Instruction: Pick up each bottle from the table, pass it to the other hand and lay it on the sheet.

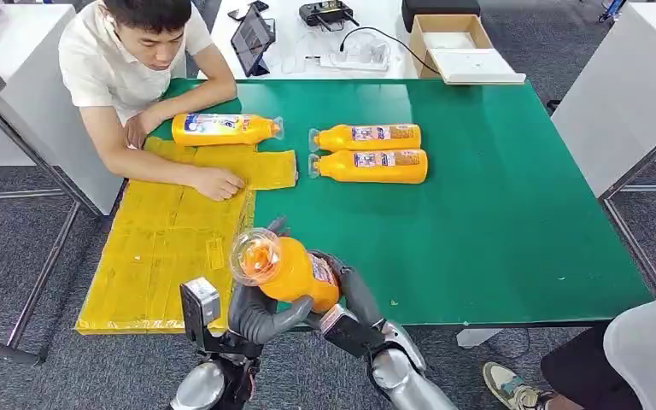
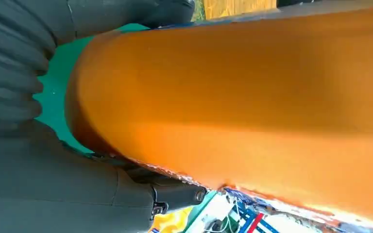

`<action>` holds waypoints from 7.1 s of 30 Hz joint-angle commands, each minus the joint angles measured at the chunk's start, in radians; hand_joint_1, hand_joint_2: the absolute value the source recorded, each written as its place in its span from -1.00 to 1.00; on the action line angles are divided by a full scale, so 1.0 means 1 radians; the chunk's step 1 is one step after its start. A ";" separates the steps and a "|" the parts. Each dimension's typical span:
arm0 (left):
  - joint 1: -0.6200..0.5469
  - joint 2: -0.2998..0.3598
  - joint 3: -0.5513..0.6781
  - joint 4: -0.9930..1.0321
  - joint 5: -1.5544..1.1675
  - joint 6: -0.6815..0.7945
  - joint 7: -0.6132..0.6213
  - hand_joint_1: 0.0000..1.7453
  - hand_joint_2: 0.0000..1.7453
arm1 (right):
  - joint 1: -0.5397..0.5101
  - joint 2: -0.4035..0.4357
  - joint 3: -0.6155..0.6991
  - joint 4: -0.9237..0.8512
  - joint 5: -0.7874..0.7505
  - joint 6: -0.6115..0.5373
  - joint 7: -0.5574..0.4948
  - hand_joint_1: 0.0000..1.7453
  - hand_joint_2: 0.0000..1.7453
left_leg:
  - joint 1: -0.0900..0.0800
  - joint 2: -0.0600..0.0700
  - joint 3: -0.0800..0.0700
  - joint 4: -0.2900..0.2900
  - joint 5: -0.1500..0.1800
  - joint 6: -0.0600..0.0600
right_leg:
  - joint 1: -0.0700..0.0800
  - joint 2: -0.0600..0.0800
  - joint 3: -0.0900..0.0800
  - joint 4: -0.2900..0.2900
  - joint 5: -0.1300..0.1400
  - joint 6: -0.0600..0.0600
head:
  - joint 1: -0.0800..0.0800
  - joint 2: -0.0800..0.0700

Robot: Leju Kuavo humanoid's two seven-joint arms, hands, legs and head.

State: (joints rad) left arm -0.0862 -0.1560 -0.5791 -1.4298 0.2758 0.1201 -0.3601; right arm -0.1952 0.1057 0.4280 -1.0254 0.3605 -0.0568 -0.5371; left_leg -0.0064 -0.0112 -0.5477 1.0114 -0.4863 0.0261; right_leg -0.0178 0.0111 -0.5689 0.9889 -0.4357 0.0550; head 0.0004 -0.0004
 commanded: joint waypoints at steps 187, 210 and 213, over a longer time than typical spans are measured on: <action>0.069 0.052 0.180 -0.016 -0.644 0.316 -0.066 -1.00 1.00 | -0.252 -0.165 -0.204 0.389 0.610 -0.339 0.333 -1.00 1.00 | 0.000 0.002 -0.005 -0.001 0.004 -0.004 | 0.000 0.001 -0.006 0.001 0.003 -0.004 | 0.000 0.000; 0.046 0.042 0.152 -0.001 -0.523 0.152 -0.005 -1.00 1.00 | -0.398 -0.170 -0.070 0.591 0.657 -0.002 0.539 0.82 1.00 | 0.001 0.002 0.006 0.000 0.005 -0.004 | 0.001 -0.001 0.003 0.000 0.005 -0.004 | 0.000 0.000; 0.050 0.043 0.154 -0.010 -0.446 0.064 0.021 -1.00 1.00 | -0.416 -0.168 -0.046 0.606 0.661 0.035 0.566 1.00 1.00 | 0.001 0.002 0.008 0.000 0.004 -0.004 | 0.001 -0.001 0.006 0.000 0.004 -0.004 | 0.000 0.000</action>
State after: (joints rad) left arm -0.0061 -0.1301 -0.4025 -1.4836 -0.2830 0.3062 -0.3788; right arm -0.5668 -0.0690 0.2968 -0.5615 1.0185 -0.0995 -0.0129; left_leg -0.0065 -0.0090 -0.5387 1.0115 -0.4830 0.0235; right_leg -0.0177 0.0115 -0.5628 0.9899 -0.4323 0.0527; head 0.0004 0.0000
